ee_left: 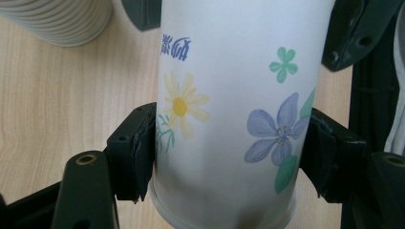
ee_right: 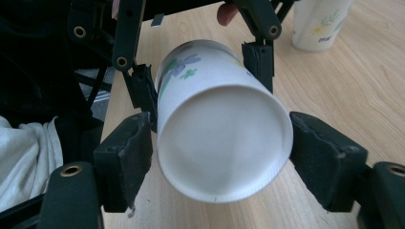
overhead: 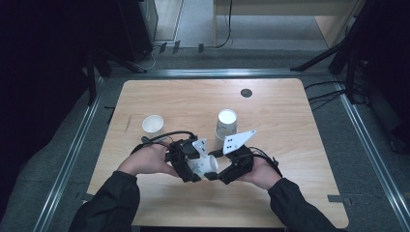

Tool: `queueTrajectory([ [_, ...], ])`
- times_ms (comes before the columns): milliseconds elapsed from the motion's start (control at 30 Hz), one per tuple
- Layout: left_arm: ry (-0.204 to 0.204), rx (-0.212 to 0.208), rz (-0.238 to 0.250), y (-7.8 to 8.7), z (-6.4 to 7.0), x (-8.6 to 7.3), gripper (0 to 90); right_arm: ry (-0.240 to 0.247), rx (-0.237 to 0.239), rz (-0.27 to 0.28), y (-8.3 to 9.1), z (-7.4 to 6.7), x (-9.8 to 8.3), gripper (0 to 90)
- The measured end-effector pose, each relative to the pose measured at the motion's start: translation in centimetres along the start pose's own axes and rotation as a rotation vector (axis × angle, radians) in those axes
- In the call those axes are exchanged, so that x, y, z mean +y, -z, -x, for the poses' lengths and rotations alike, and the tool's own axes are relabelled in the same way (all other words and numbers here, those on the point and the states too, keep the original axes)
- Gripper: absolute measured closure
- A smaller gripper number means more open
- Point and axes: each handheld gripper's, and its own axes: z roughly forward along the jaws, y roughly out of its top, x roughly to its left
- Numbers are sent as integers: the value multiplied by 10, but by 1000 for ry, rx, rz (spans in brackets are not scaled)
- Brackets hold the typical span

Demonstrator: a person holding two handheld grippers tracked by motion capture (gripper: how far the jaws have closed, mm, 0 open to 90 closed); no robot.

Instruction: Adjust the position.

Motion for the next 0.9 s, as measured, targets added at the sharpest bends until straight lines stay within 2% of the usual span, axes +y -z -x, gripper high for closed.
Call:
queueTrajectory([
  [267, -11, -6, 6, -2, 1, 1, 287, 6, 15, -17, -3, -1, 0, 332],
  [567, -20, -15, 30, -1, 0, -1, 274, 10, 11, -26, -1, -3, 2, 343],
  [667, -6, -33, 63, -1, 0, -2, 202, 18, 11, -23, 0, -3, 2, 342],
  [767, 10, -23, 87, 1, -2, -3, 118, 16, 10, -20, 5, -2, 3, 343],
  [833, 24, -5, 112, 2, -5, -5, 110, 18, 1, -6, 9, 0, 3, 342],
  [900, 36, -7, 136, 3, -7, -7, 101, 9, -4, 1, 14, 1, 3, 342],
])
